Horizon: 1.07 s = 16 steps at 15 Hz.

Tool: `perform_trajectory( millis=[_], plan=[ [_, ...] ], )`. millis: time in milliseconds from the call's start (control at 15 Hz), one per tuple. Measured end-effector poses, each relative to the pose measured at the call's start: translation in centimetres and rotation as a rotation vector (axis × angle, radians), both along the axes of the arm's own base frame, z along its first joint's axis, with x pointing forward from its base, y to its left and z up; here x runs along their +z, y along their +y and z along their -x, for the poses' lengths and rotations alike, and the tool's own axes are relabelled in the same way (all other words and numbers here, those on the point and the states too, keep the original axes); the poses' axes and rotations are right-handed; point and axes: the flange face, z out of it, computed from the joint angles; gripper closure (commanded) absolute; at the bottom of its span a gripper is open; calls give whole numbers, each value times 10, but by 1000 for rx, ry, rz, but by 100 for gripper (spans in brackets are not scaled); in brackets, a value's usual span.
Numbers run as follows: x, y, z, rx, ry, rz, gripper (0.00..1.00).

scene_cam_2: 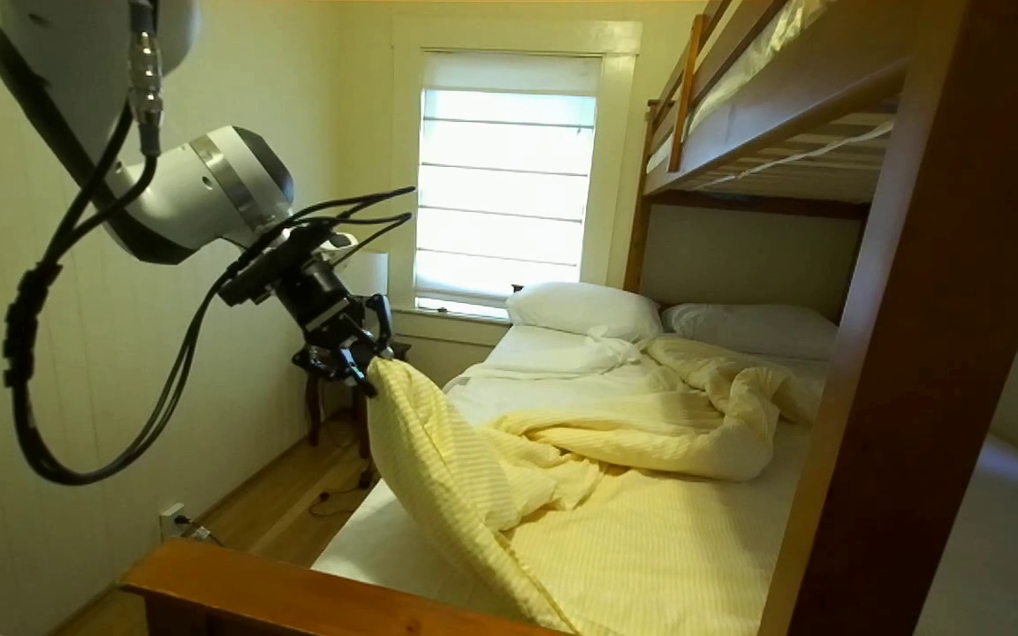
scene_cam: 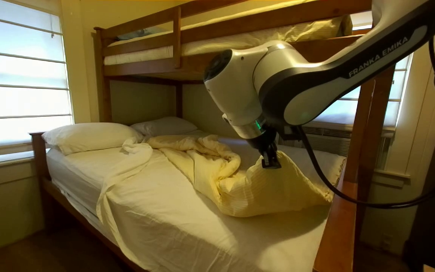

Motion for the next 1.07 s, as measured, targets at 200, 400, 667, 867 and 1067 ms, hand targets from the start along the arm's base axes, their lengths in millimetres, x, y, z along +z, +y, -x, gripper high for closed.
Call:
perform_trajectory(
  millis=[200,400,667,867,1067],
  plan=[
    [0,2,-1,5,3,-1,55],
    [-2,3,-2,12,13,1,35],
    [-1,3,-6,29,19,19,9],
    [0,2,-10,26,22,31,0],
    [12,-5,-14,8,9,86,0]
  ],
)
